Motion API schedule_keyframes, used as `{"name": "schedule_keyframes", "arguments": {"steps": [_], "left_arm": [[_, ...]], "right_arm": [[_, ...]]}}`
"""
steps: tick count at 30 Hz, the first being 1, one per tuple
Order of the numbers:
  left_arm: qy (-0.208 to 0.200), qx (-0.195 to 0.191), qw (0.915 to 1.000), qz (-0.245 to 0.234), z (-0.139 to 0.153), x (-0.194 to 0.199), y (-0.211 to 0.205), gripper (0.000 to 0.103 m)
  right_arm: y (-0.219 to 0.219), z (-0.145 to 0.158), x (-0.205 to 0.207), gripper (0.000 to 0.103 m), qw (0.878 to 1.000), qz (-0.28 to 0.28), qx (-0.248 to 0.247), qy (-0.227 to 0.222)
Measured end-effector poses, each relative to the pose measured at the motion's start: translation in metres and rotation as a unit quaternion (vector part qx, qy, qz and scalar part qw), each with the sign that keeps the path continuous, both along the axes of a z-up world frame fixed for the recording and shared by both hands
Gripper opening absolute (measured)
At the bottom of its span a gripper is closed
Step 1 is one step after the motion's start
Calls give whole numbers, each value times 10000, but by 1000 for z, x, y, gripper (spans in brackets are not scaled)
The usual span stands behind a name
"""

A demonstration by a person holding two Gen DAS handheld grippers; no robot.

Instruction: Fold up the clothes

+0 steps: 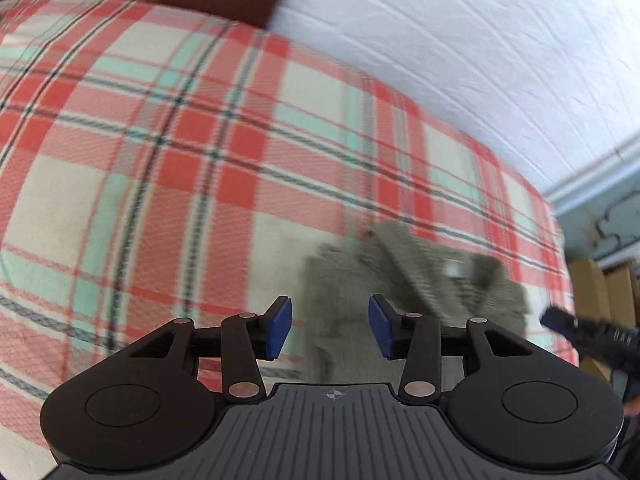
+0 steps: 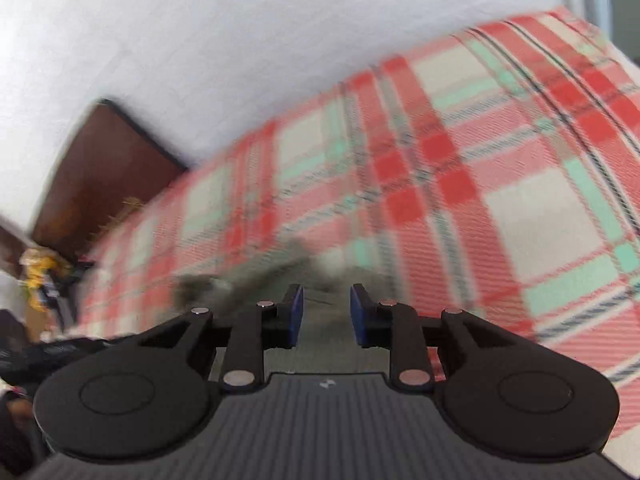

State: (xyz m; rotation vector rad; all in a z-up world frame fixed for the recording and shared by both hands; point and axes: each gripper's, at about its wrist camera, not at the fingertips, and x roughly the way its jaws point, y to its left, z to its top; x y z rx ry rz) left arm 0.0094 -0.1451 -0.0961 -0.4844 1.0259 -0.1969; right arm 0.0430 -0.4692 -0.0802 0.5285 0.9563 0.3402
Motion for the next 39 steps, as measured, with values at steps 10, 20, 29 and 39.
{"name": "schedule_keyframes", "arguments": {"steps": [10, 20, 29, 39], "left_arm": [[-543, 92, 9930, -1049, 28, 3, -71, 62], [-380, 230, 9886, -1439, 20, 11, -88, 63], [-473, 748, 9719, -2182, 14, 22, -136, 63], [-19, 799, 9718, -2220, -15, 37, -138, 20]], "right_arm": [[39, 11, 19, 36, 9983, -10, 320, 486], [58, -26, 3, 3, 9935, 528, -439, 905], [54, -36, -7, 5, 9948, 590, -472, 678], [23, -15, -4, 8, 9980, 105, -449, 435]]}}
